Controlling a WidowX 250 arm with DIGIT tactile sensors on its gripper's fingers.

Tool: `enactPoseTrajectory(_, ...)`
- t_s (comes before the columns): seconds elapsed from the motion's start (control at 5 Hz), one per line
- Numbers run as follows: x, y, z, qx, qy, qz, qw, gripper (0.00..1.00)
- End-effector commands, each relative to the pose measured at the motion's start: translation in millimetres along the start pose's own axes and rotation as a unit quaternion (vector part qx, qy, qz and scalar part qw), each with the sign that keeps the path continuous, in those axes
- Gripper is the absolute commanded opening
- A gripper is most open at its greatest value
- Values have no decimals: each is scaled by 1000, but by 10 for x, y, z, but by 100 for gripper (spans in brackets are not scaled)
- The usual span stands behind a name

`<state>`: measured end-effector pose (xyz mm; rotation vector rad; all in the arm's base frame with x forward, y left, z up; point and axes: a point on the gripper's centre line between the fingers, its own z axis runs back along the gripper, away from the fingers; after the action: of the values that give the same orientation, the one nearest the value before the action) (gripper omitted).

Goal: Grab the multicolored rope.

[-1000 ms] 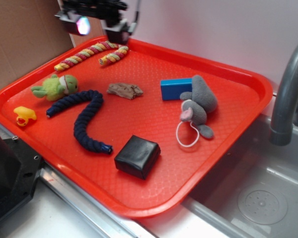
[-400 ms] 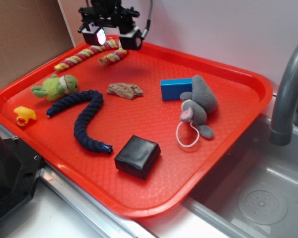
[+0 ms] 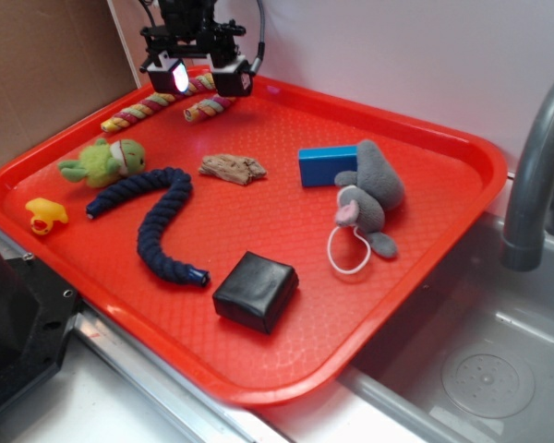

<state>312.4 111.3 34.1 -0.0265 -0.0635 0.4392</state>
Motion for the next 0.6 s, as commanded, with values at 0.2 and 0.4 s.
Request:
enactPoseTrajectory(0.2, -181, -260, -95, 15, -3, -41, 999, 0)
enactPoseTrajectory(0.4, -263, -244, 298, 29, -31, -18, 999, 0)
